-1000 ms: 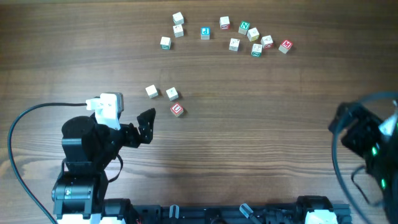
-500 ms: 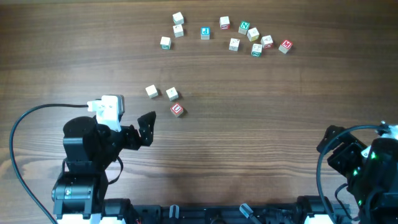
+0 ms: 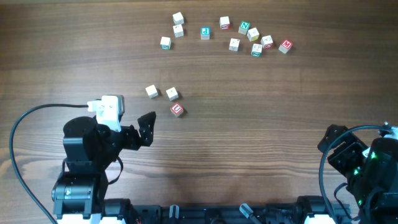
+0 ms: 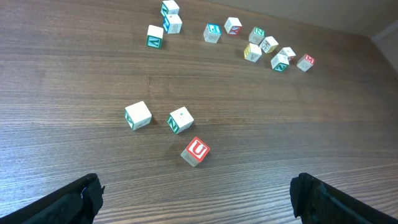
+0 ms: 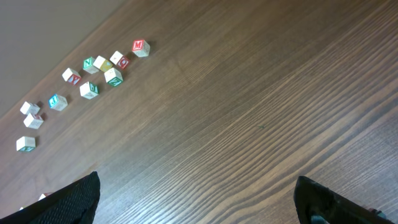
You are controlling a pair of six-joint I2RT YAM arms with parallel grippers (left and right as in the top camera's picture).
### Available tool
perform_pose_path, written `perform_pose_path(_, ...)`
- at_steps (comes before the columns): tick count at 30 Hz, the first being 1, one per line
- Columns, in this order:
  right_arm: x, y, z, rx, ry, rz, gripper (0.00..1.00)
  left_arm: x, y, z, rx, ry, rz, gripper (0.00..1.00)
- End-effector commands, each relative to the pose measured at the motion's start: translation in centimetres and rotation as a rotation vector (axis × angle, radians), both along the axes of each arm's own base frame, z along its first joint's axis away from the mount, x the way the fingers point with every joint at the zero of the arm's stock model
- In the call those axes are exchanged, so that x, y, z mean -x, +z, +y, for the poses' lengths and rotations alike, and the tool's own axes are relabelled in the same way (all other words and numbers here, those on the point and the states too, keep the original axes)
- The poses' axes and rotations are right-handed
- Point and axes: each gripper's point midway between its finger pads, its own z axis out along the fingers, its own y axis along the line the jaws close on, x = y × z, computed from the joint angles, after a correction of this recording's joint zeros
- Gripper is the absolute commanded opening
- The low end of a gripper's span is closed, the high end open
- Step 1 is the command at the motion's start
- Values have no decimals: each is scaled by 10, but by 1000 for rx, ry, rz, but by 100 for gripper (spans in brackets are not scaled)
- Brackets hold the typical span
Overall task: Form a circle
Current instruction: 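Extend the left arm toward the blocks near the U block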
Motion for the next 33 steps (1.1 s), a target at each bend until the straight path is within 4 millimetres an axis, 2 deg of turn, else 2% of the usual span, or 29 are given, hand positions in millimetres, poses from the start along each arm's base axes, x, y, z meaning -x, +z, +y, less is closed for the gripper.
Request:
perform_pose_path(1, 0, 2, -1, -6, -12, -13, 100, -1, 7, 0, -11, -7, -23, 100)
perform_pose_path(10, 0, 2, -1, -6, -12, -13, 100, -4, 11, -1, -9, -8, -42, 100)
perform_pose_path(16, 0, 2, -1, -6, -12, -13, 100, -1, 23, -21, 124, -78, -45, 100)
perform_pose_path(26, 0, 2, -1, -6, -12, -13, 100, -7, 34, -22, 149, -69, -90, 100)
perform_pose_path(33, 0, 2, -1, -6, -12, -13, 100, -4, 22, -22, 184, -49, -13, 100)
